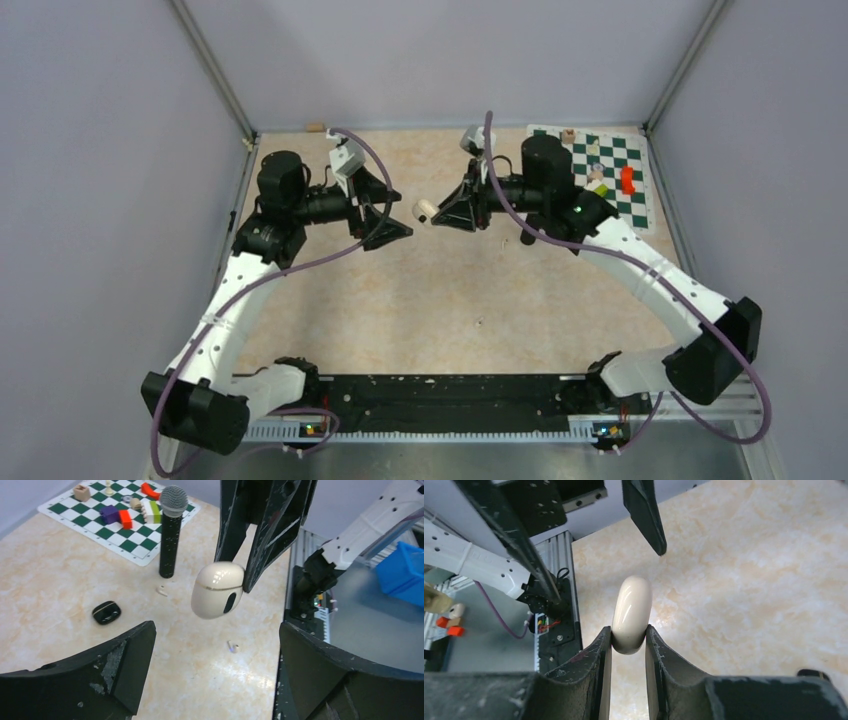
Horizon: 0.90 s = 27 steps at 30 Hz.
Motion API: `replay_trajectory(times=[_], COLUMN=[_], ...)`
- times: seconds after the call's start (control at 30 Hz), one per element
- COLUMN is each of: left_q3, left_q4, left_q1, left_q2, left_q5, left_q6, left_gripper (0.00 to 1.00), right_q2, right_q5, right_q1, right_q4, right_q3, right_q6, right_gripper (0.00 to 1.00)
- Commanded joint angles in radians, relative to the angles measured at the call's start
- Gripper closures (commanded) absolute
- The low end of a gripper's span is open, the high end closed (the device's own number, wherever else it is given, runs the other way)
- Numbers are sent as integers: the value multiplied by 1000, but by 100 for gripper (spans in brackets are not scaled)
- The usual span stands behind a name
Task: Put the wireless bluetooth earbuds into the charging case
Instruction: Pass from the right arm to the left
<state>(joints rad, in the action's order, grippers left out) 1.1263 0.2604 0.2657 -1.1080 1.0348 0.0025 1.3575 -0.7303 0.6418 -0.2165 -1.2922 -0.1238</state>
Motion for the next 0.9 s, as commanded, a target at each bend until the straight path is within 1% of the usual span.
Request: replay_trajectory(times=[0.0,0.07,0.2,0.27,0.3,0.37,0.43,0.57,0.67,0.87], left_q3=[-43,-53,-65,-68,-68,-67,-60,-43,-37,-32], left_q4=[-198,-220,-252,-251,-277,-268,-226,-163,-129,-115], left_q1=[-10,-10,-7,2,10,29,48,77,93,104], left_q2=[-23,-47,-94,-108,-112,-121,-130,-144,-148,-148], left_q5=[139,159,202,214,224,241,254,275,280,275], left_q6=[-212,-245,-292,-298,-297,-290,-265,-212,-183,-162], left_gripper=[1,2,9,11,13,13,14,22,25,32], right_q2=[-111,-146,-185,-193,-197,-204,-208,-201,-199,-182], right_q5=[-23,-39,-72,-83,-86,-94,-103,-110,-118,-150], right_q1=[-11,-11,-12,-13,-13,-12,-13,-13,-14,-16], right_q4=[75,120,220,261,276,302,321,331,349,387], right_q3=[6,44,142,182,198,222,238,245,255,272], right_q6=[116,108,69,56,54,48,37,26,8,-42], right_gripper=[82,81,81,81,80,80,80,80,80,80])
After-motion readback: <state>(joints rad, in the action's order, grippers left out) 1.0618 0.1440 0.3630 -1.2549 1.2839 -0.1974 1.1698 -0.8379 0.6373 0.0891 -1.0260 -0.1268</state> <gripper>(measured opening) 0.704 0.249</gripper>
